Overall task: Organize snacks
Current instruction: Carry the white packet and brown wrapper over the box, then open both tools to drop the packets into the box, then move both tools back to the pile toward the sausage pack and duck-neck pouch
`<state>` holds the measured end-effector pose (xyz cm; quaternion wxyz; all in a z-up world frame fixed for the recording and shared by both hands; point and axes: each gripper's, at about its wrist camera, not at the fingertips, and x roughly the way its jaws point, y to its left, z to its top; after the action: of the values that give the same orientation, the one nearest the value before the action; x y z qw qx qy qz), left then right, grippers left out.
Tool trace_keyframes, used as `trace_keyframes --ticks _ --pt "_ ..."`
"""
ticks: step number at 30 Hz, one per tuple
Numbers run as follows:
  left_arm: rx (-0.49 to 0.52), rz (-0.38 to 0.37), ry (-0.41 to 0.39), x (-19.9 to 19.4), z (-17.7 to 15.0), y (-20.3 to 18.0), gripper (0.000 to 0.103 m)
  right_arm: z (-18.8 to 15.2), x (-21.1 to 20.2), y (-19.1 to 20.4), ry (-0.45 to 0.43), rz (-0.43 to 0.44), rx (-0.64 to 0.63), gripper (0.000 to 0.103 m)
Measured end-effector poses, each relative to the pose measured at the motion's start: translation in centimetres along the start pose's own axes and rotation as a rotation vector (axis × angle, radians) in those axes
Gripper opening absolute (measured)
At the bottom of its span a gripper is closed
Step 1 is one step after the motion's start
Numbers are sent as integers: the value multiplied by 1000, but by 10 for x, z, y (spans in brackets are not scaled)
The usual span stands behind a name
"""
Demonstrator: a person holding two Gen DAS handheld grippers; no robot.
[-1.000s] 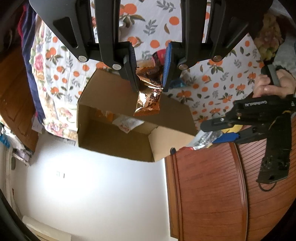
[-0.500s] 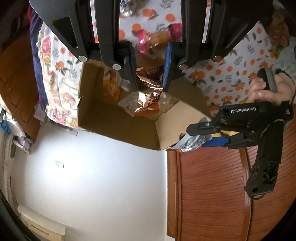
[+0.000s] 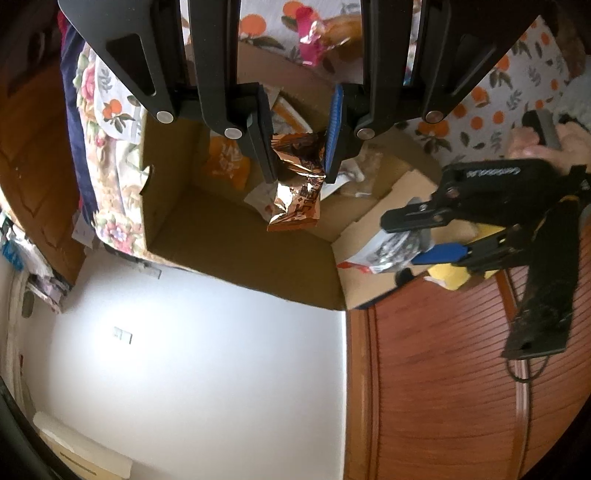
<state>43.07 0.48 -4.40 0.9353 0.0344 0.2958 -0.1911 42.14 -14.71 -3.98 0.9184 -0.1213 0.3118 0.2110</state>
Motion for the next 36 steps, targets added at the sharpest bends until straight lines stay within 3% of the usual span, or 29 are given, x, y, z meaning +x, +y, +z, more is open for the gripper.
trace_keyframes --ticks 6,14,26,28,36 --pt "13 6 4 5 -6 -3 62 3 30 -9 47 -10 23 23" --pt "10 17 5 8 -5 -1 68 3 42 -19 81 16 100 25" --pt "35 16 12 -8 -9 -11 70 2 51 -25 120 19 140 26" --pt "37 15 10 -11 -9 -13 70 3 49 -25 111 5 141 31" --pt "58 -6 -6 -36 -14 -26 70 1 13 -13 49 -12 107 33"
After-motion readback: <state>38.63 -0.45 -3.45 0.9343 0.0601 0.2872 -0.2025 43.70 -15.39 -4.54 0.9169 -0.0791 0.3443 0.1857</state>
